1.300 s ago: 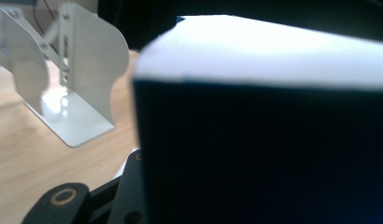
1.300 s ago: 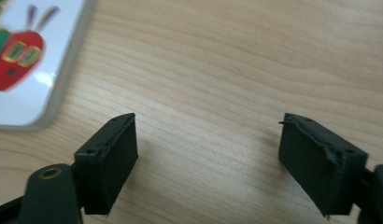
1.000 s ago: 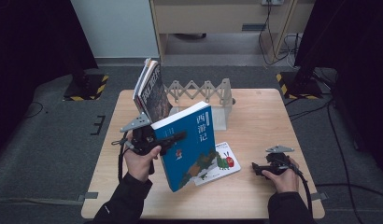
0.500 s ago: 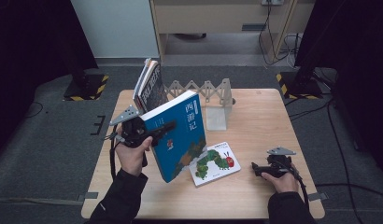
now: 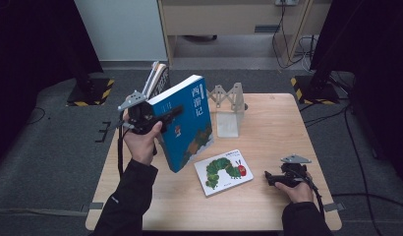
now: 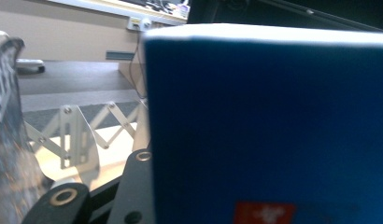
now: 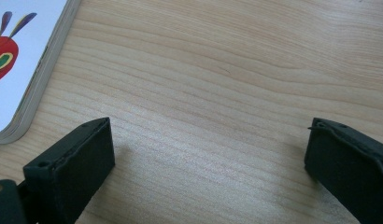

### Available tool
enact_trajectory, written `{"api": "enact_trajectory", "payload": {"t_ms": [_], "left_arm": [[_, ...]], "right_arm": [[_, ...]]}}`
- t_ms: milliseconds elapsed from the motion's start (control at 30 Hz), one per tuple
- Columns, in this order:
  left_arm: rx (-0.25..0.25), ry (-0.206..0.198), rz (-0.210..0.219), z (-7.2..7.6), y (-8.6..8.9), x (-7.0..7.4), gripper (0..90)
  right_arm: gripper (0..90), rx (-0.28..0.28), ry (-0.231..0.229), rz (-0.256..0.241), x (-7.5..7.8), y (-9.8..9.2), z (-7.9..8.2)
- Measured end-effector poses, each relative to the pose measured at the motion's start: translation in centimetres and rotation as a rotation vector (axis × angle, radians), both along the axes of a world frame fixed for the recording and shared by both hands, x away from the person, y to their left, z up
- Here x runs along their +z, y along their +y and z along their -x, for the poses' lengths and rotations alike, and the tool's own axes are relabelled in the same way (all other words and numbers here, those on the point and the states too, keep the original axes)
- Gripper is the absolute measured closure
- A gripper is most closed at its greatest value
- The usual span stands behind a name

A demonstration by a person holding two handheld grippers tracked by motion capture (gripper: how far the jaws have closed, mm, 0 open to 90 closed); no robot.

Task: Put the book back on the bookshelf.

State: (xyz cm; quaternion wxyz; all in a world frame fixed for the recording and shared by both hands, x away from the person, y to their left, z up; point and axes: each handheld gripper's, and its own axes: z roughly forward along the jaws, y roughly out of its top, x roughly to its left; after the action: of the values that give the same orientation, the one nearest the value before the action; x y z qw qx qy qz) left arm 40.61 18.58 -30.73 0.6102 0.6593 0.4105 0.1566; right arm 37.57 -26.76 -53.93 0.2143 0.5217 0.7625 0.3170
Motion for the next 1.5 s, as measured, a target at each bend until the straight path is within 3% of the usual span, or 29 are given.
{"api": "enact_trajectory", "payload": {"t_ms": [200,333,533,633,900,1100,1200,1500], "left_arm": [[0.047,-0.017,-0.019,-2.1,-0.8,1.2,60.9],[0.078,-0.040,-0.021,-3.1,-1.1,1.5,60.9],[0.109,-0.042,-0.037,-5.2,-2.2,1.7,61.0],[0.133,-0.044,-0.027,-6.3,-2.7,1.3,61.0],[0.182,-0.008,-0.059,-9.0,-3.7,0.1,61.0],[0.207,-0.015,-0.082,-10.3,-4.1,-0.7,61.0],[0.236,-0.005,-0.067,-11.0,-4.3,-1.1,60.9],[0.248,0.007,-0.068,-12.4,-5.0,-2.5,60.9]], "right_arm": [[1.9,0.000,0.000,0.000,0.0,0.0,0.0],[1.9,0.001,0.002,-0.001,0.0,0.0,0.0],[1.9,0.003,0.003,0.000,0.0,0.0,0.0],[1.8,0.004,0.002,0.001,0.0,0.0,0.0],[1.8,0.005,0.002,0.001,0.0,0.0,0.0],[1.7,0.005,0.003,0.000,0.0,0.0,0.0],[1.7,0.005,0.003,0.000,0.0,0.0,0.0],[1.6,0.005,0.002,-0.001,0.0,0.0,0.0]]}}
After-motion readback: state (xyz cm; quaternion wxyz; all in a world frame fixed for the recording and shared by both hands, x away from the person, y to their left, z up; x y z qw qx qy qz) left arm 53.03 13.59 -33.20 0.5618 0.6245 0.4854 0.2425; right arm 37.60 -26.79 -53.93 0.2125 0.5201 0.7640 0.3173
